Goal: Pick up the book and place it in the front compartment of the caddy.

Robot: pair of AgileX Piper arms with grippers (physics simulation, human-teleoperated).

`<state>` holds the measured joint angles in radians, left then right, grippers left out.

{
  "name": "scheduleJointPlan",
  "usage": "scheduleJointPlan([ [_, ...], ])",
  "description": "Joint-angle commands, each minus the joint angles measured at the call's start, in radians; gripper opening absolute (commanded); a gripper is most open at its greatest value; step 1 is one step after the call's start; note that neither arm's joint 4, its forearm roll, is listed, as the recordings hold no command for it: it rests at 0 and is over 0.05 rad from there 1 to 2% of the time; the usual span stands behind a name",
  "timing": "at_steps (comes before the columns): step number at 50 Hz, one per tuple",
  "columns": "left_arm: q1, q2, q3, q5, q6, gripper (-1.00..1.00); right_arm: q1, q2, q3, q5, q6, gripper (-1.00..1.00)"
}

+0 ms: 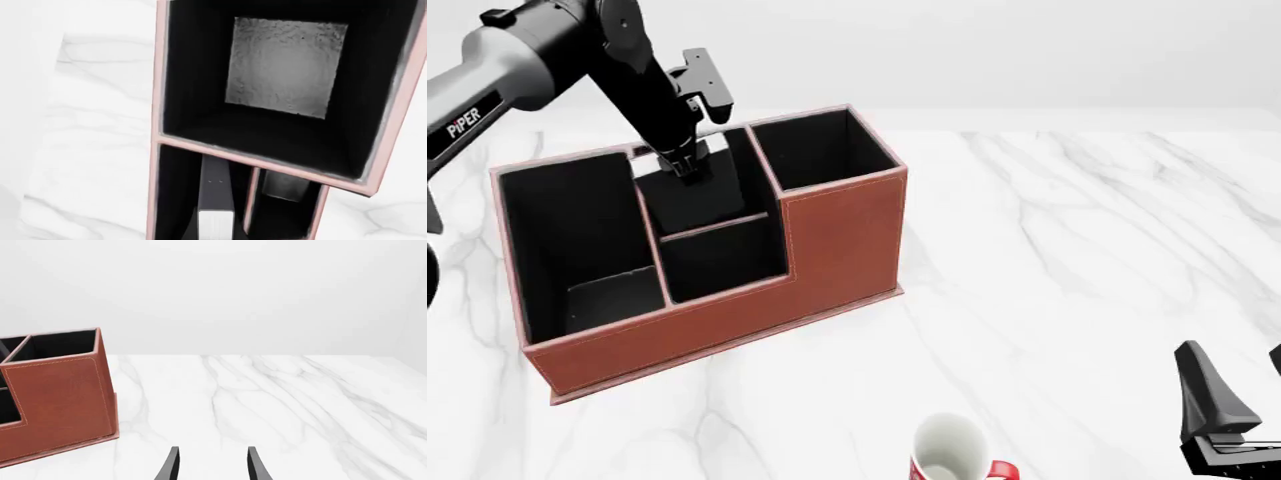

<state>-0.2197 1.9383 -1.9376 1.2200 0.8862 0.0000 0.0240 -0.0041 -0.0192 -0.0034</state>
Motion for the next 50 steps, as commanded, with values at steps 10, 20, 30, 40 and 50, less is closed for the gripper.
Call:
scheduleJointPlan([
  [10,-0.011,0.062,-0.002,0.0,-0.003,-1.0,0.0,-0.005,0.0,0.005,0.001,1.0],
  [20,-0.017,0.087,-0.002,0.0,-0.009,-1.0,0.0,-0.005,0.0,0.005,0.0,1.0],
  [30,-0.039,0.119,0.002,0.0,-0.039,-1.0,0.0,-0.005,0.0,0.005,0.001,1.0],
  [40,-0.045,0.137,0.009,0.0,-0.056,-1.0,0.0,-0.005,0.0,0.005,0.0,1.0],
  [50,-0.036,0.129,0.013,0.0,-0.052,1.0,0.0,-0.005,0.0,0.005,0.001,1.0],
])
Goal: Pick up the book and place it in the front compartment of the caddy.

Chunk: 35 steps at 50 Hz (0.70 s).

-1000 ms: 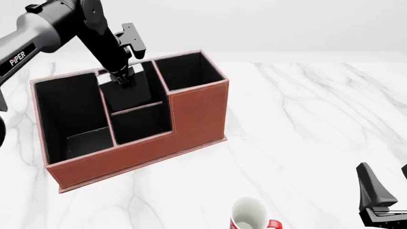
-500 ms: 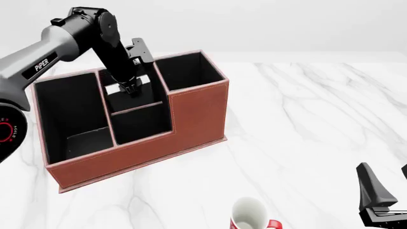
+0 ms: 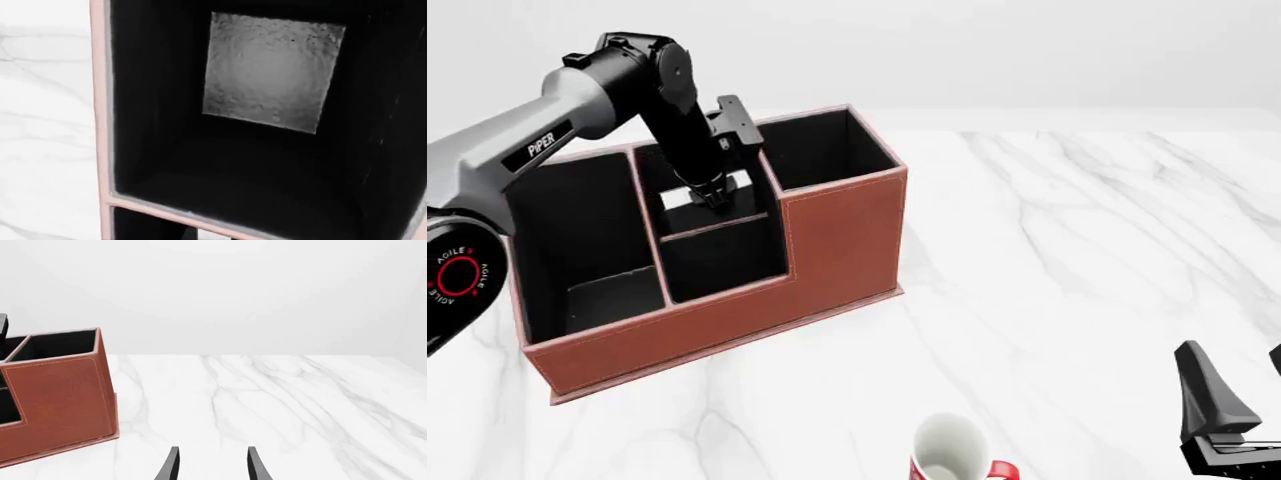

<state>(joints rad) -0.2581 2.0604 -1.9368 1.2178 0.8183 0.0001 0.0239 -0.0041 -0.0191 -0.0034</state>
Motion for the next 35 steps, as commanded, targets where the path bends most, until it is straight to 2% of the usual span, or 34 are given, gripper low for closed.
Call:
scheduleJointPlan([
  [1,0.001,0.006,0.009,0.002,0.015,1.0,0.0,-0.005,0.0,0.005,0.0,1.0],
  [19,0.06,-0.06,0.028,0.002,0.077,1.0,0.0,-0.005,0.0,0.005,0.0,1.0],
  [35,0.083,-0.18,0.111,0.002,0.13,1.0,0.0,-0.006,0.0,0.005,0.001,1.0],
])
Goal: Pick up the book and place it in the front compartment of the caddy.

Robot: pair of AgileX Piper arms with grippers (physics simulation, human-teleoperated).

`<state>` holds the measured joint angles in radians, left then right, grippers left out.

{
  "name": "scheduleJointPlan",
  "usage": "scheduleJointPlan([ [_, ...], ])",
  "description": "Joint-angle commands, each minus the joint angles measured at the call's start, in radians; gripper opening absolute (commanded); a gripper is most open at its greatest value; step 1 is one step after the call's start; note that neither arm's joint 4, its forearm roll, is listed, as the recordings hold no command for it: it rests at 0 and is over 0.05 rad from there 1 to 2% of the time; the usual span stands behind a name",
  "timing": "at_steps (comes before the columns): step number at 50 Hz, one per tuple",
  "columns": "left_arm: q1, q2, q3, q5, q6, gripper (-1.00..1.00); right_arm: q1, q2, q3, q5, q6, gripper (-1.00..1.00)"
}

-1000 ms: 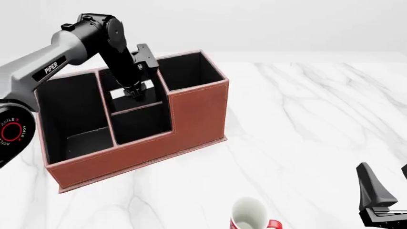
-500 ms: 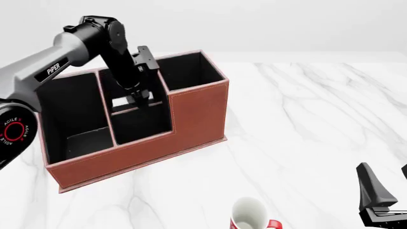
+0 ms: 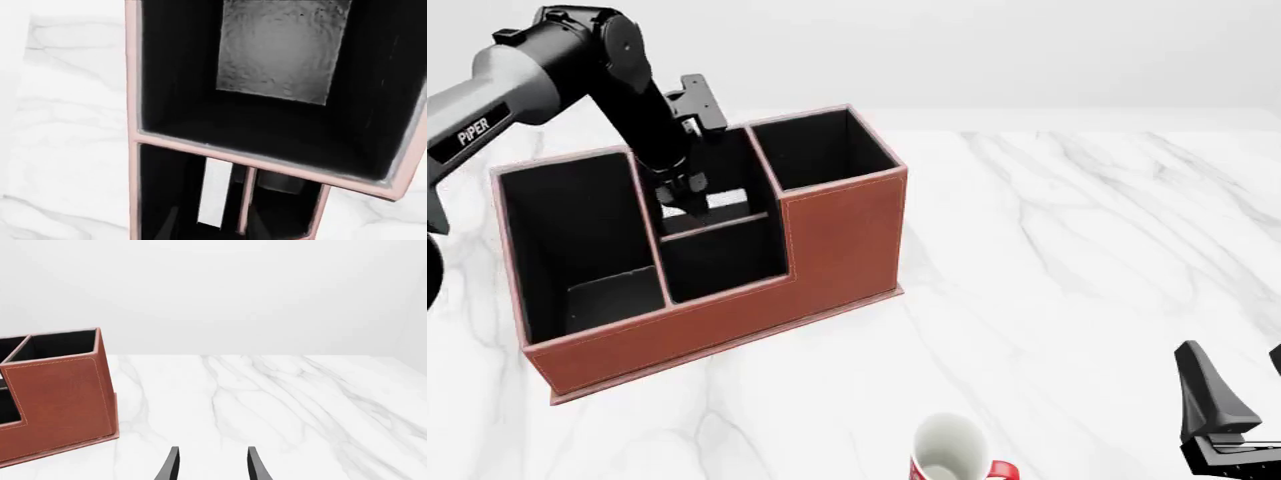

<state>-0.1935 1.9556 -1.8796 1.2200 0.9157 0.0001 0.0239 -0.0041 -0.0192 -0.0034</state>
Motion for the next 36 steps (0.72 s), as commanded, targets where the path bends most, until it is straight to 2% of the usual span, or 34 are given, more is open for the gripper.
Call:
scheduleJointPlan([
  [1,0.023,-0.084,0.06,0.0,0.039,1.0,0.0,-0.005,0.0,0.005,0.001,1.0],
  [13,0.013,-0.154,0.116,0.0,0.043,1.0,0.0,-0.005,0.0,0.005,0.001,1.0],
  [23,0.019,-0.263,0.196,0.0,0.063,1.0,0.0,-0.005,0.0,0.005,0.001,1.0],
  [28,0.049,-0.35,0.242,0.0,0.1,1.0,0.0,-0.005,0.0,0.005,0.001,1.0],
  [36,0.038,-0.431,0.305,-0.001,0.093,1.0,0.0,-0.005,0.0,0.005,0.001,1.0],
])
